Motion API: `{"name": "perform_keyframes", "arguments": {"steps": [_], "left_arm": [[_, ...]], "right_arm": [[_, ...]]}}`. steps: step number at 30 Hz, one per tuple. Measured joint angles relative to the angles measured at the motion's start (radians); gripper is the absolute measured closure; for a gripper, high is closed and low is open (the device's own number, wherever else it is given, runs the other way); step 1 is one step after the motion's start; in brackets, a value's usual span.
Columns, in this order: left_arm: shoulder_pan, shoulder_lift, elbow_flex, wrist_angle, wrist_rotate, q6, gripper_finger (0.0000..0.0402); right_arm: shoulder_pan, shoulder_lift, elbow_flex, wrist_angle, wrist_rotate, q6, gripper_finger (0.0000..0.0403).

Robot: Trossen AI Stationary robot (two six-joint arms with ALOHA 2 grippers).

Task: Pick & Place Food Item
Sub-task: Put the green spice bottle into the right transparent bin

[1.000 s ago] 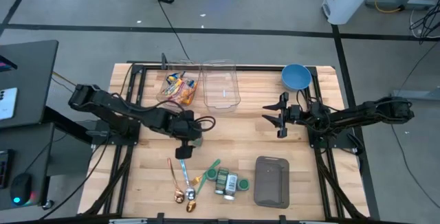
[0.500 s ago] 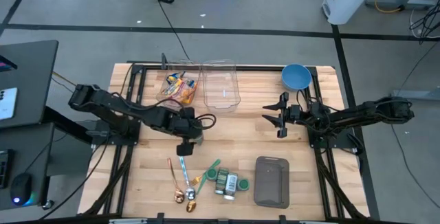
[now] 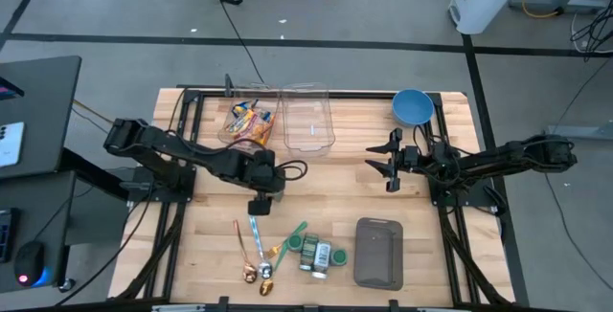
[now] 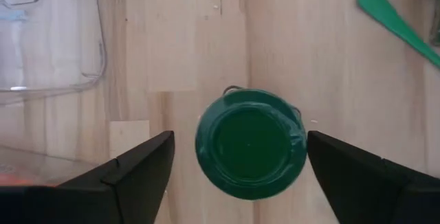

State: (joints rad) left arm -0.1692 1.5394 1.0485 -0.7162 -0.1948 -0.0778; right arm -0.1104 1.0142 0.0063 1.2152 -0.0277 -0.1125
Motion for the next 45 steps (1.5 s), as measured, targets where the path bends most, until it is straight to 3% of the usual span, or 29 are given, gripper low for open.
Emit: {"name": "perform_keyframes", "arguments": {"steps": [8,19,25,31,40,42,45], "left_arm": [[-0.001,0.0,0.0,0.004,-0.023,0.041,0.0194],[-0.001,-0.007,0.001,-0.016,-0.024,0.029,0.0194],[-0.009,-0.083,0.009,0.061,-0.101,-0.008,0.0194],[-0.052,-0.211,-0.078,0.423,-0.147,0.01,0.0194],[-0.037,-0.27,-0.448,1.265,-0.175,0.037,0.0194],[-0.016,-0.269,-0.503,1.384,-0.195,0.037,0.0194],[0.029,-0.272,-0.531,1.432,-0.241,0.045,0.0194]], "right_arm": [[0.0,0.0,0.0,0.0,0.0,-0.004,0.0236],[0.0,0.0,0.0,0.0,0.0,-0.004,0.0236],[0.0,0.0,0.0,-0.01,0.0,-0.004,0.0236],[0.0,0.0,0.0,-0.024,-0.001,-0.001,0.0236],[0.0,0.0,0.0,-0.032,-0.001,0.0,0.0236],[0.0,0.0,0.0,-0.035,-0.001,0.001,0.0236],[0.0,0.0,0.0,-0.039,-0.001,0.0,0.0236]]}}
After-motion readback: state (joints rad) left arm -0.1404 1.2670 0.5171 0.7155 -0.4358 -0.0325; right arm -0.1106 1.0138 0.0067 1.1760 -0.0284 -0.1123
